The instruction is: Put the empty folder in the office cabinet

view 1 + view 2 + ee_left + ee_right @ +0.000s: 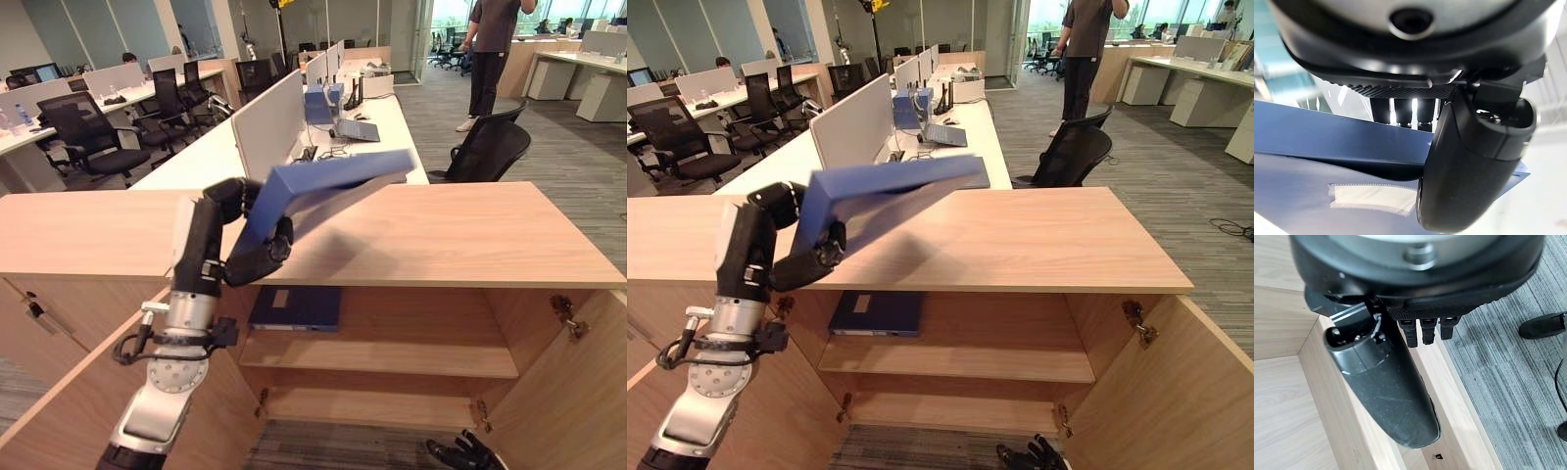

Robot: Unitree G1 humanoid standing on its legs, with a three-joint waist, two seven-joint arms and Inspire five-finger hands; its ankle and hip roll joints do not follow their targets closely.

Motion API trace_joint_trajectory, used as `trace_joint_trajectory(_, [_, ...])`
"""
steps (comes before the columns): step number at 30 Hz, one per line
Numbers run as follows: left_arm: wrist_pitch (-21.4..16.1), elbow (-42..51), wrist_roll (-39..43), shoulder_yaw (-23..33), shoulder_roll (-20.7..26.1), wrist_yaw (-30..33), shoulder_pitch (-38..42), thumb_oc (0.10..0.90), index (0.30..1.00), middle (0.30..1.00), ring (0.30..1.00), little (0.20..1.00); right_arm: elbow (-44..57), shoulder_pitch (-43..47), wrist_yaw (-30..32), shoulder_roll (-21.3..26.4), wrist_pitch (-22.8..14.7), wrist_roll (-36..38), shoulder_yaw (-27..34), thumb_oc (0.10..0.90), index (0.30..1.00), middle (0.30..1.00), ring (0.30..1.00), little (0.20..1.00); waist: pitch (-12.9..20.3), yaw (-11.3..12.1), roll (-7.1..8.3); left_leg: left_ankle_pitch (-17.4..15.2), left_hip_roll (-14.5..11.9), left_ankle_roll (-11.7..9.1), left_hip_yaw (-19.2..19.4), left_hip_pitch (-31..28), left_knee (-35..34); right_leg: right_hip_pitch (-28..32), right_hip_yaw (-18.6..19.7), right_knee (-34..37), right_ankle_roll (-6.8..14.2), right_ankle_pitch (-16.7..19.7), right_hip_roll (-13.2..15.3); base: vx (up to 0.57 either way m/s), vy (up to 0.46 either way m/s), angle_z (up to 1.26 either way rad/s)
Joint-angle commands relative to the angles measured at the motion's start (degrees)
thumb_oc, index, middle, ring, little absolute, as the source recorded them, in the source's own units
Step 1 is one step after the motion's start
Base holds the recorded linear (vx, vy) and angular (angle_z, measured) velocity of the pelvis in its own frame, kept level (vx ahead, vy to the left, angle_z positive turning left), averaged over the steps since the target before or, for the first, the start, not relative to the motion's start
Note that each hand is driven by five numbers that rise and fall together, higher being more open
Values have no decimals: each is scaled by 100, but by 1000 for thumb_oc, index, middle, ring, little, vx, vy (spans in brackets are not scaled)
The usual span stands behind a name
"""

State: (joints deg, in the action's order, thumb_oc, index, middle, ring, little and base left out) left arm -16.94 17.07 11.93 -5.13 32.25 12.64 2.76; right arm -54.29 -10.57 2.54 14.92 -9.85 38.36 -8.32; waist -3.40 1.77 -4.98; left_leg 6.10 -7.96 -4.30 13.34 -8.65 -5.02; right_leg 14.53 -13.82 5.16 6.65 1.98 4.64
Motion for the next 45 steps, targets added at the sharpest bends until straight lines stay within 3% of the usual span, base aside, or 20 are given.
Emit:
trace_joint_trajectory(1, [-704,443,754,387,29,13,1227,400,300,300,300,300,93,786,-79,70,-241,-104,50,800,900,900,900,900,-172,-21,171,-379,-254,-462,-90,-402,22,126,295,-77,24,-932,101,0,0,0])
trace_joint_trajectory(3, [-802,609,2047,231,-48,-464,1679,400,300,300,300,300,37,868,-164,91,-191,-103,-78,800,900,900,900,900,-163,-68,132,-383,-245,-463,-94,-413,24,143,281,-86,30,-931,107,0,0,0])
trace_joint_trajectory(4, [-806,595,2080,236,-43,-491,1690,400,300,300,300,300,34,874,-167,92,-191,-101,-73,800,900,900,900,900,-168,-66,132,-383,-245,-464,-95,-413,24,144,281,-86,30,-931,107,-12,0,6])
trace_joint_trajectory(5, [-823,655,2754,75,-170,-710,1826,400,300,300,300,300,-16,919,-167,81,-175,-74,-109,800,900,900,900,900,-169,-94,117,-382,-240,-459,-90,-415,24,146,284,-92,30,-929,109,-10,1,10])
trace_joint_trajectory(12, [-745,773,4494,-260,-275,-1428,1965,400,300,300,300,300,-149,990,-240,85,-70,6,-176,800,900,900,900,900,-189,-135,71,-392,-226,-449,-71,-441,21,150,309,-104,38,-931,108,-9,-1,3])
trace_joint_trajectory(20, [-277,709,6201,-580,479,-2039,1638,400,300,300,300,300,-395,1072,-294,134,41,177,-210,800,900,900,900,900,-196,-129,27,-383,-212,-446,-40,-468,20,156,329,-119,66,-920,118,0,0,0])
trace_joint_trajectory(22, [-232,712,6296,-590,565,-2087,1583,400,300,300,300,300,-417,1080,-295,139,46,193,-212,800,900,900,900,900,-196,-126,34,-378,-210,-447,-43,-463,19,155,330,-117,71,-916,122,-16,0,-1])
trace_joint_trajectory(31, [577,722,6859,-1236,1792,-2603,1295,400,300,300,300,300,-553,1220,-345,188,70,328,-249,800,900,900,900,900,-196,-113,36,-315,-173,-441,-33,-383,5,55,355,-159,93,-861,140,-28,2,0])
trace_joint_trajectory(41, [1064,468,6722,-1762,2197,-2816,974,400,300,300,300,300,-654,1259,-374,199,91,473,-288,800,900,900,900,900,-216,-125,56,-327,-149,-434,-8,-352,2,-6,363,-148,97,-783,147,-12,3,0])
trace_joint_trajectory(45, [1100,451,6678,-1820,2258,-2866,951,400,300,300,300,300,-711,1286,-383,183,95,504,-299,800,900,900,900,900,-213,-113,62,-333,-155,-432,-1,-355,2,-19,390,-142,107,-766,151,0,0,0])
